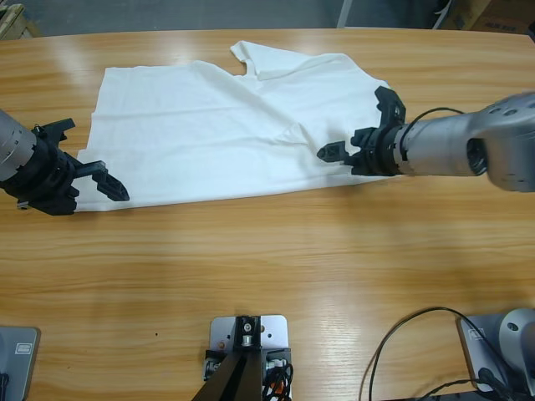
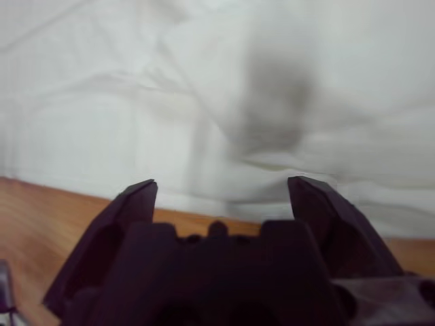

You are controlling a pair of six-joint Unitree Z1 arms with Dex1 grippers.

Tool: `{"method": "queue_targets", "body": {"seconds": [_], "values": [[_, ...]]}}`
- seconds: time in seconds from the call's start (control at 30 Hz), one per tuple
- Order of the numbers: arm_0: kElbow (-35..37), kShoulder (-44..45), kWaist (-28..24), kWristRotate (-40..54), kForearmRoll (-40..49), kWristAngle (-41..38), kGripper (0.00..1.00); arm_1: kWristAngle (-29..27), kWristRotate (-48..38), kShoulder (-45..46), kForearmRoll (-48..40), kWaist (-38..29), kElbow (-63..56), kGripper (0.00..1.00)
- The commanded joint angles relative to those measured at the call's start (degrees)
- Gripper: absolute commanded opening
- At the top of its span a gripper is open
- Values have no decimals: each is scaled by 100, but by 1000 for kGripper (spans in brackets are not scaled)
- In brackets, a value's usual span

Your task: Fold clothes

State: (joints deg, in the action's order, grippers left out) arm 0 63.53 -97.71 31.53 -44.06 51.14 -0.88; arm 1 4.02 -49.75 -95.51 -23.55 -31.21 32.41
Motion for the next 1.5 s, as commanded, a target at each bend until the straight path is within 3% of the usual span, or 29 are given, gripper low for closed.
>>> {"method": "queue_targets", "body": {"seconds": [0.03,0.23,0.33,0.53,0.67,0.87,0.97,1.03,1.5], "values": [[-131,-99,54,-76,-76,-89,922,-146,-197,307,814,-113,204,780],[-133,-92,52,-76,-72,-87,922,62,-970,-410,162,-113,202,770],[-157,-99,55,-64,-78,-87,922,-128,-1058,-518,188,-113,316,775],[-298,-91,-64,-401,-64,206,919,-1160,-873,563,2462,217,425,838],[-927,-31,-521,-988,-331,-49,862,-1062,-1111,1015,2858,861,14,835],[-1762,73,-1687,-1234,-853,-269,867,-538,-1079,948,2237,1989,-526,813],[-1853,-22,-2100,-1111,-1097,-302,863,-227,-1086,693,1791,2344,-685,753],[-1845,-129,-2186,-1043,-1310,-390,862,-16,-1186,541,1529,2474,-726,692],[-2117,-792,-2239,-1043,-2337,-703,862,459,-1494,-454,582,2548,-714,688]]}}
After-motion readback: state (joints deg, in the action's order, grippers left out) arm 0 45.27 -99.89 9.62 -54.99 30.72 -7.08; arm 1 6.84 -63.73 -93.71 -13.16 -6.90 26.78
